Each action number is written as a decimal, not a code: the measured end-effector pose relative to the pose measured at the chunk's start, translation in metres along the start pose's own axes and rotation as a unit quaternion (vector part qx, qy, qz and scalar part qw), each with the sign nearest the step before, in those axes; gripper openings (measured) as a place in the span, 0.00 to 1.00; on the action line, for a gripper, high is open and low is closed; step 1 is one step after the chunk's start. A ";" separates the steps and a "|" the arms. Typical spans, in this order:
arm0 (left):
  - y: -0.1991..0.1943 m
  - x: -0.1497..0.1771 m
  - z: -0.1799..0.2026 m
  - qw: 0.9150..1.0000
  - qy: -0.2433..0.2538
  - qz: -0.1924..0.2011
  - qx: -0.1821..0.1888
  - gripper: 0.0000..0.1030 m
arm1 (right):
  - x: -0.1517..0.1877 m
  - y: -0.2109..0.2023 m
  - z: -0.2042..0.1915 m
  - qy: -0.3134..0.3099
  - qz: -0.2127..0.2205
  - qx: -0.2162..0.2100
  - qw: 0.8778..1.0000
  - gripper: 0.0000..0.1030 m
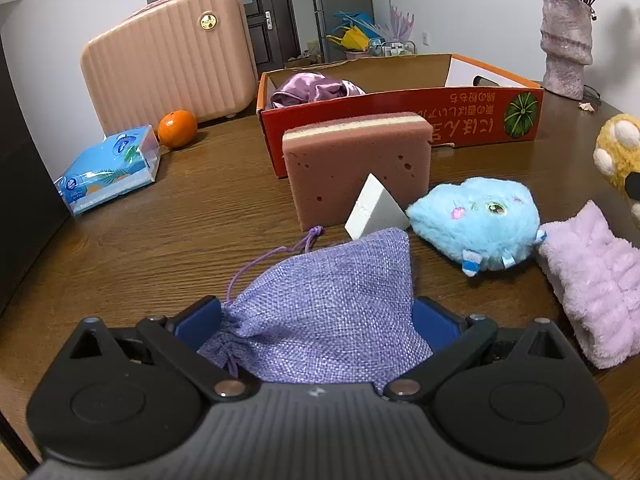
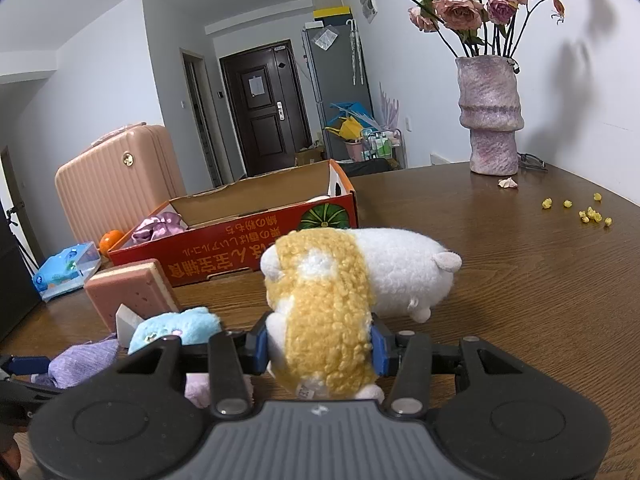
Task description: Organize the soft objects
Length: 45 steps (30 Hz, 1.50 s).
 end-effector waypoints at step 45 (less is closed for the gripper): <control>-0.064 0.004 -0.019 0.995 -0.068 0.077 0.011 0.38 | -0.001 -0.009 -0.018 -0.040 0.007 -0.022 0.999 0.45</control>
Point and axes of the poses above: each gripper's, at about its wrist camera, not at the fingertips, and y roughly the way its jaws point, z to its right, x to its underside, the point moved 5 cm from there along y, roughly the way its jaws point, and after that the axes turned 12 degrees about z, right-handed, at the moved point
